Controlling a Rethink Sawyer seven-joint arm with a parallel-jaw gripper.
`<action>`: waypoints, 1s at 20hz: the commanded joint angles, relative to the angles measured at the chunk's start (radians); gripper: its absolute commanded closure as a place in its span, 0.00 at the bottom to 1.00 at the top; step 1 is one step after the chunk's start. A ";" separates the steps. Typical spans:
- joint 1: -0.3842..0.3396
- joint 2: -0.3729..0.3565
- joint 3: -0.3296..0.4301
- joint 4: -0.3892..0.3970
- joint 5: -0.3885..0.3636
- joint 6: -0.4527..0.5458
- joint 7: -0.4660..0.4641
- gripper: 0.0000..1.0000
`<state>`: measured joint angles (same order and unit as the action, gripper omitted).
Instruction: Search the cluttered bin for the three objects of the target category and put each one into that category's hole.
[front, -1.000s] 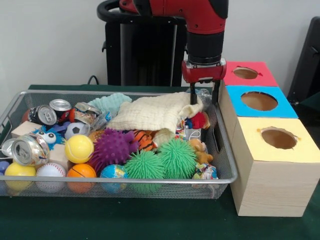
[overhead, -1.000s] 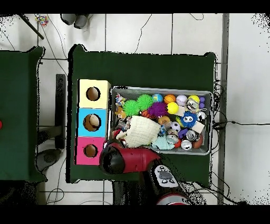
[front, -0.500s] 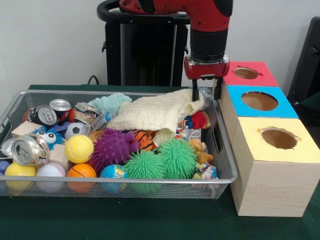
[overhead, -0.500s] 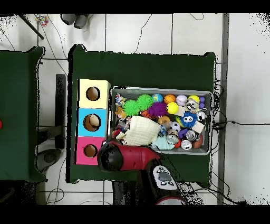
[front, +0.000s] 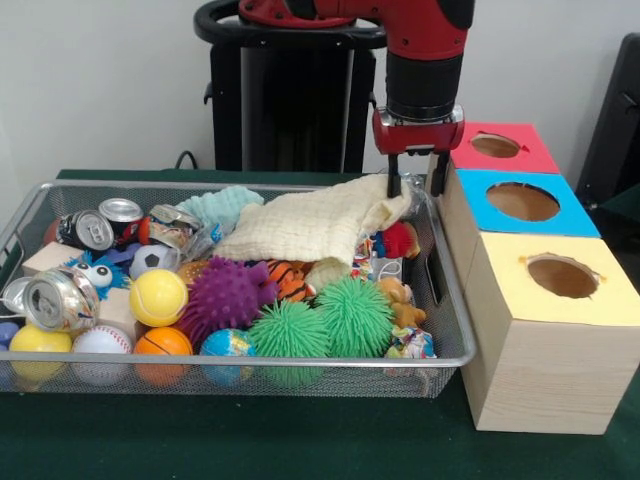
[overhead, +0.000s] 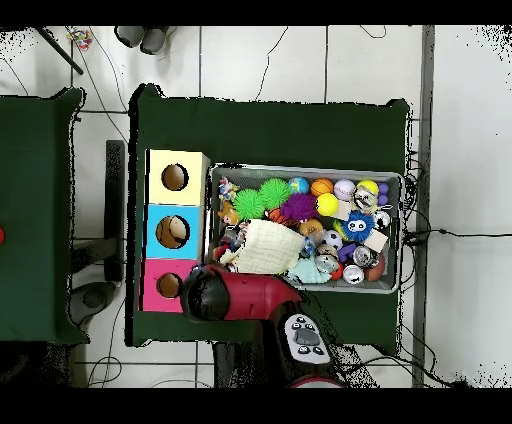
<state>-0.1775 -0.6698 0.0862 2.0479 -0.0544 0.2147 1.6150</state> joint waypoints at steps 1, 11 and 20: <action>-0.044 0.006 0.173 -0.051 0.062 0.152 0.096 0.00; -0.078 0.048 0.079 -0.179 -0.032 0.171 0.011 0.00; -0.136 0.175 0.127 -0.469 -0.101 0.351 -0.127 0.00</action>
<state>-0.2750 -0.6054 0.1078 1.8705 -0.1020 0.3937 1.6152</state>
